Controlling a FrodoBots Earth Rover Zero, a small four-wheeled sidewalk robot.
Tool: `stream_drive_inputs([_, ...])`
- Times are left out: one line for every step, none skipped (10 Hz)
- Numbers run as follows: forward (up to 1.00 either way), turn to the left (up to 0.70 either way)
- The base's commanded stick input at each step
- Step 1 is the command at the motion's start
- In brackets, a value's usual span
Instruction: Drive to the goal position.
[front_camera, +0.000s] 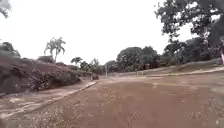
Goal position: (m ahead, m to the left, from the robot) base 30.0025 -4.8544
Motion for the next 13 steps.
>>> stream_drive_inputs([0.85,-0.22])
stream_drive_inputs([0.85,0.0])
stream_drive_inputs([0.85,0.0])
stream_drive_inputs([0.85,0.0])
stream_drive_inputs([0.85,0.0])
stream_drive_inputs([0.85,0.0])
stream_drive_inputs([0.85,0.0])
stream_drive_inputs([0.85,0.0])
stream_drive_inputs([0.85,0.0])
stream_drive_inputs([0.85,0.0])
stream_drive_inputs([0.85,0.0])
stream_drive_inputs([0.78,0.0])
stream_drive_inputs([0.4,0.0])
